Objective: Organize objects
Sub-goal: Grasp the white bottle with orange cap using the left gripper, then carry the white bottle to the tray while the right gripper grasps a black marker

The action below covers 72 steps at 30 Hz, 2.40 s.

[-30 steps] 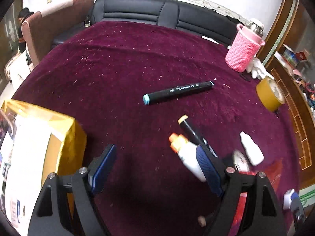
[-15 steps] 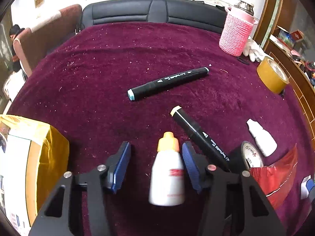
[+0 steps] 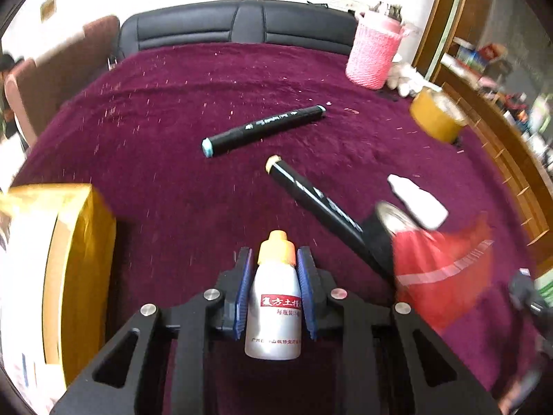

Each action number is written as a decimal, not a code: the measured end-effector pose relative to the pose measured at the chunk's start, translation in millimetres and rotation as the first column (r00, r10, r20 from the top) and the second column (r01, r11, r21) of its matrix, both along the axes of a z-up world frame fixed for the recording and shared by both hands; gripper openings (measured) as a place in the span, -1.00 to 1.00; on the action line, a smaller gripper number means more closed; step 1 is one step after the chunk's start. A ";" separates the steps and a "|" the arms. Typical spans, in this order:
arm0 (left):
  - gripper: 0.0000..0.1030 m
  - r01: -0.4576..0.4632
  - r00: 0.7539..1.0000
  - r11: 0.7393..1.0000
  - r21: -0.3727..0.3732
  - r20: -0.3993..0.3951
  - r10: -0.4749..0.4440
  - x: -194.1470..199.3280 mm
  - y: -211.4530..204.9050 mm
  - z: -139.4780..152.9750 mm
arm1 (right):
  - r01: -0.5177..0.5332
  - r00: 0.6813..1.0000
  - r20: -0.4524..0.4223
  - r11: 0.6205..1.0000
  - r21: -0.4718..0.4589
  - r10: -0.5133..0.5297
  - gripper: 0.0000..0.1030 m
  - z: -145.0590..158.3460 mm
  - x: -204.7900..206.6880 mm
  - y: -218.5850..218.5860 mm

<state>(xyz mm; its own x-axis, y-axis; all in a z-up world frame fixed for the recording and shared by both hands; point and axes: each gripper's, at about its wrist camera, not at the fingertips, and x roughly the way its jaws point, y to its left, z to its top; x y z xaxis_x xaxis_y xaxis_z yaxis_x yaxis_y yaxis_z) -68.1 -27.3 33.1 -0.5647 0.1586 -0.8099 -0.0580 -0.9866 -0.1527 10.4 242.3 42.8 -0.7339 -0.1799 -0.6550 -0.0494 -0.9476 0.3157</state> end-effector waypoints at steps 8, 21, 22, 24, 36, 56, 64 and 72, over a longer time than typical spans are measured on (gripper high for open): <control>-0.52 0.074 0.997 0.977 0.201 -0.042 -0.067 84.2 -44.1 44.1 | -0.150 0.989 0.014 0.988 0.042 0.149 0.64 32.0 -10.2 -43.8; -0.51 0.023 0.990 0.984 0.175 -0.140 0.002 169.2 -144.8 66.5 | -0.428 0.887 0.319 0.856 0.291 0.335 0.62 -2.2 -150.5 -205.0; -0.51 0.016 0.990 0.985 0.173 -0.138 0.008 171.2 -152.0 65.3 | -0.442 0.877 0.343 0.844 0.305 0.336 0.61 -9.8 -156.4 -211.9; -0.51 -0.002 0.991 0.985 0.171 -0.132 0.025 173.8 -167.1 62.4 | -0.465 0.858 0.388 0.829 0.311 0.336 0.59 -22.4 -165.9 -221.3; -0.51 -0.038 0.991 0.976 0.215 -0.117 0.064 175.6 -199.3 48.8 | -0.483 0.849 0.371 0.838 0.253 0.376 -0.37 -23.3 -146.0 -235.4; -0.51 -0.022 0.975 0.978 0.208 -0.210 0.067 235.8 -199.4 75.2 | -0.412 0.901 0.184 0.907 0.081 0.393 -0.68 36.8 -42.2 -206.2; -0.51 -0.045 0.969 0.977 0.208 -0.229 0.094 264.6 -209.8 77.3 | -0.470 0.876 0.105 0.882 -0.027 0.470 -0.67 68.7 12.6 -223.8; -0.51 -0.101 0.965 0.974 0.205 -0.218 0.146 274.6 -230.2 70.7 | -0.540 0.837 0.048 0.837 -0.088 0.545 -0.50 77.3 55.8 -270.6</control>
